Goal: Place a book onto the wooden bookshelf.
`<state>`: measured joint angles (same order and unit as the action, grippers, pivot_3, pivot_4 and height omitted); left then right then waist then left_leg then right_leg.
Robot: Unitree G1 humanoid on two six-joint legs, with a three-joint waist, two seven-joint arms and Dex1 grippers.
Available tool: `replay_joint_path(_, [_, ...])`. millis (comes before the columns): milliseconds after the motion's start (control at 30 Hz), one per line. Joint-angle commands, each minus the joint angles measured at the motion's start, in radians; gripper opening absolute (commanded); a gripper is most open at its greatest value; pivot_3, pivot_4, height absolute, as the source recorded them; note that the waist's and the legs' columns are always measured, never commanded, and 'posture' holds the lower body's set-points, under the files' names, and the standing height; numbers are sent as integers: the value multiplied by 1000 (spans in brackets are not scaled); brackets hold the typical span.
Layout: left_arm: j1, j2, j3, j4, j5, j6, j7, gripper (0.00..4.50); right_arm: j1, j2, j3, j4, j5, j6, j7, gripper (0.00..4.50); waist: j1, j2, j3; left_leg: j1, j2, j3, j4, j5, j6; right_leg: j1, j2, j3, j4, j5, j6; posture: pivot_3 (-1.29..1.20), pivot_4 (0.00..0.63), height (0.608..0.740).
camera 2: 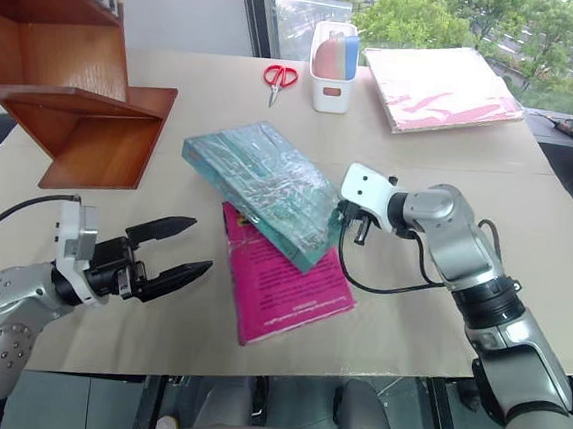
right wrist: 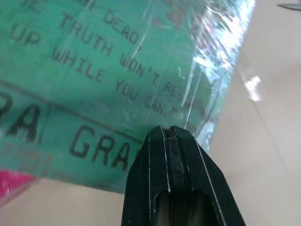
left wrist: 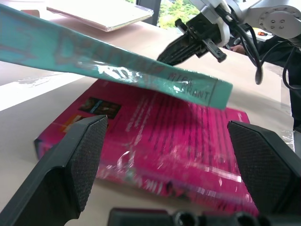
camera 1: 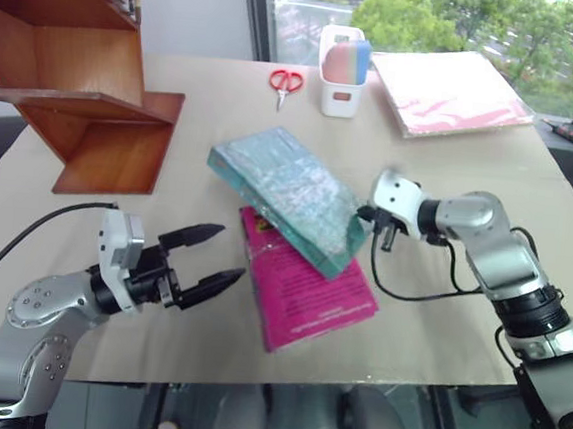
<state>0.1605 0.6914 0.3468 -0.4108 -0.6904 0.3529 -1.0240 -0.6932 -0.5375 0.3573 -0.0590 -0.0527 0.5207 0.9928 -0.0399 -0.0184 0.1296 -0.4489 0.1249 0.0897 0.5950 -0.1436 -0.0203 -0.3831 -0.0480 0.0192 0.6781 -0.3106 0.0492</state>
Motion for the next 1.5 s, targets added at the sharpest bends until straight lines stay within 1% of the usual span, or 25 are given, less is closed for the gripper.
replay_joint_path(33, [-14, 11, 0, -37, -11, 1, 10, 4500, 15, 9, 15, -91, 35, 47, 26, 14, 0, 0, 0, 0, 0, 0, 0, 0, 0, 0, 0, 0, 0, 0, 0, 0, 150, 740])
replay_joint_path(267, [-13, 9, -3, -50, -16, 12, 21, 4500, -11, 11, -50, -177, 98, 138, 1, 14, 5, 0, 3, -1, 0, 0, 0, 0, 0, -1, 0, 0, 0, 0, 0, 0, 150, 740])
replay_joint_path(367, [-5, 17, 7, -52, -27, 19, 13, 4500, -68, 7, -110, -153, 120, 155, -31, 14, 7, 0, 6, -2, 0, 0, 0, 0, 0, -2, 0, 0, 0, 0, 0, 0, 150, 740])
replay_joint_path(433, [12, 35, 13, -55, -37, 27, -13, 4500, -114, -2, -107, -52, 71, 103, -85, 14, 5, 1, 8, -2, 0, 0, 0, 0, 0, -2, 0, 0, 0, 0, 0, 0, 150, 740])
replay_joint_path(533, [29, 52, 19, -50, -37, 26, -34, 4500, -167, -16, -59, 125, -18, -25, -146, 14, 2, 1, 8, -2, 0, 0, 0, 0, 0, -2, 0, 0, 0, 0, 0, 0, 150, 740])
replay_joint_path(667, [31, 57, 25, -45, -37, 26, -36, 4500, -236, 19, -16, 384, -85, -184, -181, 14, 3, 1, 11, -3, 0, 1, 0, 0, 0, -3, 0, 1, 0, 0, 0, 0, 150, 740])
replay_joint_path(767, [42, 51, 36, -54, -40, 31, -19, 4500, -255, 49, 1, 512, -79, -253, -127, 14, 2, 1, 15, -4, 0, 2, 0, 0, 0, -3, 0, 1, 0, 0, 0, 0, 150, 740])
replay_joint_path(833, [55, 47, 49, -57, -45, 34, -10, 4500, -252, 61, -5, 530, -55, -279, -75, 14, 1, 1, 18, -4, 0, 2, 0, 0, 0, -3, 0, 1, 0, 0, 0, 0, 150, 740])
replay_joint_path(933, [77, 39, 70, -53, -54, 44, 14, 4500, -214, 48, -28, 414, 5, -258, 17, 14, 2, 2, 21, -5, 0, 3, 0, 0, 0, -5, 0, 2, 0, 0, 0, 0, 150, 740])
replay_joint_path(1100, [85, 33, 80, -29, -43, 34, 35, 4500, -155, 27, -54, 245, 63, -198, 70, 14, 5, 2, 22, -5, 0, 3, 0, 0, 0, -4, 0, 2, 0, 0, 1, 0, 150, 740])
replay_joint_path(1267, [50, 37, 69, 11, -24, 18, 34, 4500, -94, 39, -55, 68, 111, -102, 64, 14, 7, 2, 22, -4, 0, 3, 0, 0, 0, -4, 0, 2, 1, 0, 1, 0, 150, 740])
replay_joint_path(1500, [18, 37, 70, 60, -21, 48, 62, 4500, -46, 44, -42, -6, 123, -58, 45, 14, 8, 2, 22, -4, 0, 3, 0, 0, 0, -4, 0, 2, 1, 0, 1, 0, 150, 740])
